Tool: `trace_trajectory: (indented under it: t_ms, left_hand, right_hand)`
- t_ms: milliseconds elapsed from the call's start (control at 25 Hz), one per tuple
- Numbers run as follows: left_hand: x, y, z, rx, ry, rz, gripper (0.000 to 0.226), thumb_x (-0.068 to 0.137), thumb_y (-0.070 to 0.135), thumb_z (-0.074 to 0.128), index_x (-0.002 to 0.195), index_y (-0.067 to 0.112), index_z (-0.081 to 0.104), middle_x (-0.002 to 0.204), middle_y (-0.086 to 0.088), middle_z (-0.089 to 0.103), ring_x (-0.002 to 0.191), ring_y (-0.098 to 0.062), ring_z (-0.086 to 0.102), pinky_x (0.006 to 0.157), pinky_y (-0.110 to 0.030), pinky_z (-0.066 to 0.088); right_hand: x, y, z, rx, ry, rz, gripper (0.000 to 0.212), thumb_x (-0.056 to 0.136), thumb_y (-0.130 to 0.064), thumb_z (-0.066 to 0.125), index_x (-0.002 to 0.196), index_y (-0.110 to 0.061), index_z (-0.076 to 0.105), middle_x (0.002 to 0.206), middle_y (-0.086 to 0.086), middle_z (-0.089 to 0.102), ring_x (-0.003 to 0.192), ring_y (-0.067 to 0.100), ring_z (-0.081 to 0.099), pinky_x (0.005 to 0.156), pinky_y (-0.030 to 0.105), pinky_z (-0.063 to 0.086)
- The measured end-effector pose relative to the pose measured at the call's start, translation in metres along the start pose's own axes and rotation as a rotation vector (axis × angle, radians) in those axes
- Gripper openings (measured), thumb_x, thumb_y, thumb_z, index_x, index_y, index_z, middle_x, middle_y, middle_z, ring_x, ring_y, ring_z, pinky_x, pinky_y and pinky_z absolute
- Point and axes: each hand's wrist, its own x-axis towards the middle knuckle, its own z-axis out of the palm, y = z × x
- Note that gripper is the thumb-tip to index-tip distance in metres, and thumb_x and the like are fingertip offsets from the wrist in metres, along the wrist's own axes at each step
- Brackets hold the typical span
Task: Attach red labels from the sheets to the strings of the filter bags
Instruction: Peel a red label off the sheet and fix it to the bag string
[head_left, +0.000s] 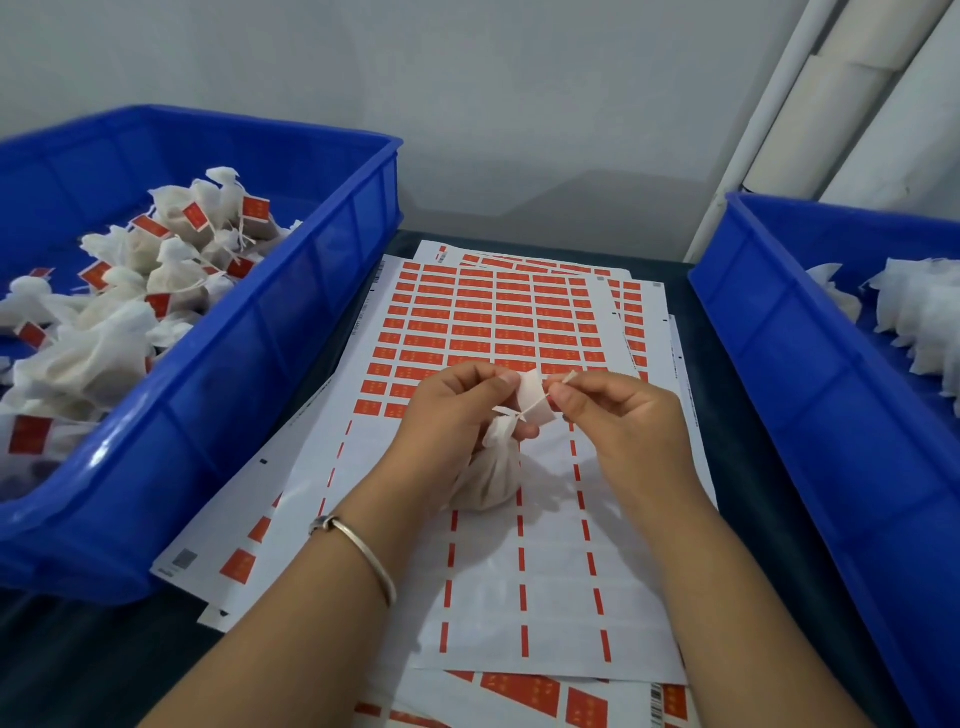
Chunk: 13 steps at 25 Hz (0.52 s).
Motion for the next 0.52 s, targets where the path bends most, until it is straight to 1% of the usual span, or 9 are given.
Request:
trace_trajectory:
  t_ms: [200,360,440,520]
  left_hand:
    - [0.0010,0.0003,-0.0009,-0.013,-0.028,0.005,0.007,0.087,0.025,0.062,0.082,0.024,0.066,0.076,0.009,0.072,0.067,-0.019,0.071,0.057,-0.022,0.054]
    - [0.0007,-0.0001,-0.0015,-0.045,-0.064,-0.025,0.010,0.087,0.021,0.063,0.078,0.022,0.067,0.078,0.004,0.073,0.070,-0.022,0.071,0.057,-0.024,0.055]
    - [0.0002,0.0001,-0.0018,-0.065,-0.086,-0.043,0.008,0.088,0.020,0.062,0.081,0.019,0.066,0.079,0.001,0.073,0.071,-0.024,0.071,0.057,-0.026,0.055]
    - [-0.0008,0.0007,-0.0024,-0.095,-0.115,-0.054,0.008,0.089,0.017,0.061,0.083,0.016,0.067,0.081,-0.002,0.073,0.070,-0.025,0.071,0.057,-0.026,0.055]
  right_hand:
    - [-0.0009,-0.0002,0.0016,0.016,0.044,0.041,0.007,0.079,-0.036,0.068,0.077,-0.041,0.064,0.077,-0.043,0.061,0.087,-0.020,0.056,0.066,0.004,0.043]
    - [-0.0010,0.0000,0.0013,0.027,0.053,0.053,0.008,0.080,-0.034,0.068,0.076,-0.040,0.064,0.075,-0.043,0.061,0.083,-0.021,0.056,0.069,0.011,0.042]
    - [-0.0012,0.0005,0.0013,0.037,0.070,0.059,0.008,0.080,-0.034,0.068,0.075,-0.040,0.065,0.077,-0.042,0.062,0.086,-0.019,0.057,0.070,0.012,0.043]
    - [-0.0011,0.0010,0.0011,0.043,0.087,0.064,0.006,0.079,-0.035,0.068,0.076,-0.039,0.066,0.080,-0.038,0.064,0.087,-0.012,0.061,0.073,0.012,0.046]
